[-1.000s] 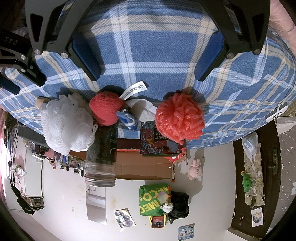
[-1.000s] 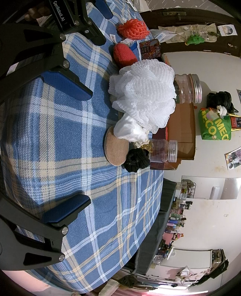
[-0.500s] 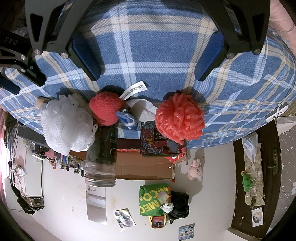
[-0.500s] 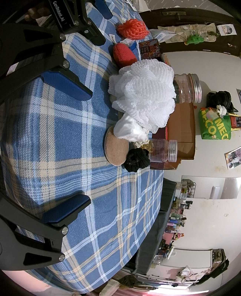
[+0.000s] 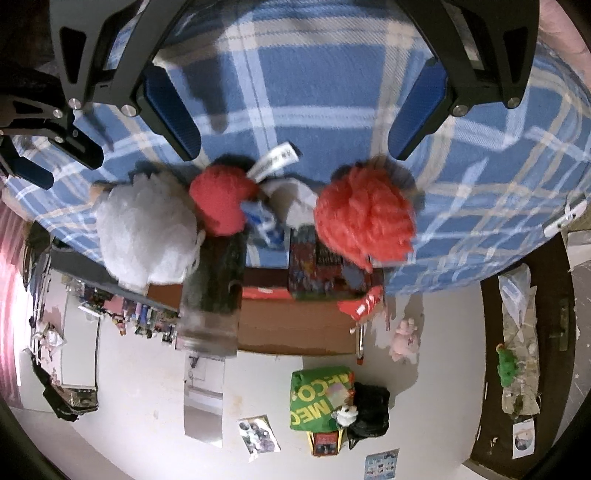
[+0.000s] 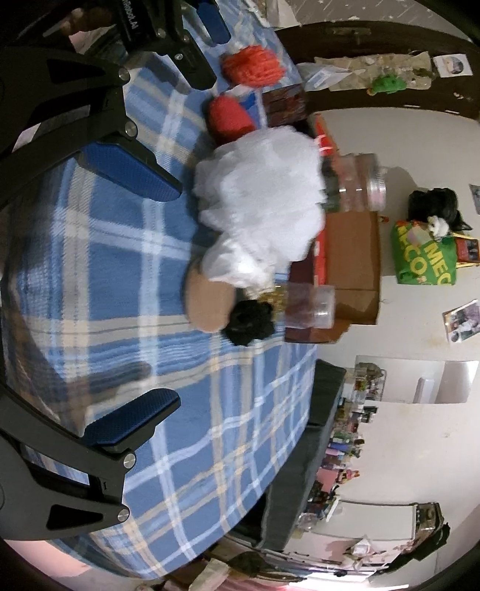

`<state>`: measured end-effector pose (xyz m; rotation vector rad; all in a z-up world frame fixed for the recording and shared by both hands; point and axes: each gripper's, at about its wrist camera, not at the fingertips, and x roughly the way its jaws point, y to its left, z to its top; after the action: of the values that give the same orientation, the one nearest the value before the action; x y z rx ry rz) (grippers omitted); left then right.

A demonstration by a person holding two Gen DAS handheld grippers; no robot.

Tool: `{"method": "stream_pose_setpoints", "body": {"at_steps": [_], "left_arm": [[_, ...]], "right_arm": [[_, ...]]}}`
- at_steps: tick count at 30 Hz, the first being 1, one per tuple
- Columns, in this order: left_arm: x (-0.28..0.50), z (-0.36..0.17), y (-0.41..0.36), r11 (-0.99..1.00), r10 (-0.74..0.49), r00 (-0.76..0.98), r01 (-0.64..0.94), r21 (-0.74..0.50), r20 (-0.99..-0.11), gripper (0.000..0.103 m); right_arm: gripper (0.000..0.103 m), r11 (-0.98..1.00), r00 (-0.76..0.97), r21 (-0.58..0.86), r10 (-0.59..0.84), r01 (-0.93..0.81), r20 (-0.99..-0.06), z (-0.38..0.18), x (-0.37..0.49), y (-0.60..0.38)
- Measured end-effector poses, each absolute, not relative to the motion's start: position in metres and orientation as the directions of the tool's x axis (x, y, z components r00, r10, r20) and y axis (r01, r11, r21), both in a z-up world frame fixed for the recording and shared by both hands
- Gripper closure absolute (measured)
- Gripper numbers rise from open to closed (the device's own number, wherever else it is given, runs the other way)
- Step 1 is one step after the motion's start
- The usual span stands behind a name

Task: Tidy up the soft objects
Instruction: 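Grasp the white mesh loofah with the right tool while the left tool grasps the orange mesh ball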

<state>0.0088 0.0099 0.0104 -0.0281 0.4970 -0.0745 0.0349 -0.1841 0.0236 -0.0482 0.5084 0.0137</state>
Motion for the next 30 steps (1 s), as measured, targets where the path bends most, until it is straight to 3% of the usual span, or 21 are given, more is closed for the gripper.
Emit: {"method": "stream_pose_setpoints", "body": {"at_steps": [16,25,30], "left_arm": [[0.037,0.058,0.046,0.995,-0.084,0.884,0.052,-0.082,-0.460,0.000],[0.061,0.055,0.065,0.998,-0.045,0.860,0.011,-0.069,-0.509,0.000],[0.068,0.045,0.068,0.998,-0.043,0.838,0.008,-0.067,-0.543,0.018]], "right_arm": [[0.000,0.984,0.885,0.051,0.174,-0.168,-0.432,0.068,0.064,-0.176],[0.000,0.967,0.835,0.042,0.239,-0.252,-0.496,0.068,0.099,-0.153],[0.000,0.953,0.799,0.072,0.286,-0.293,-0.529,0.061,0.106,-0.150]]}}
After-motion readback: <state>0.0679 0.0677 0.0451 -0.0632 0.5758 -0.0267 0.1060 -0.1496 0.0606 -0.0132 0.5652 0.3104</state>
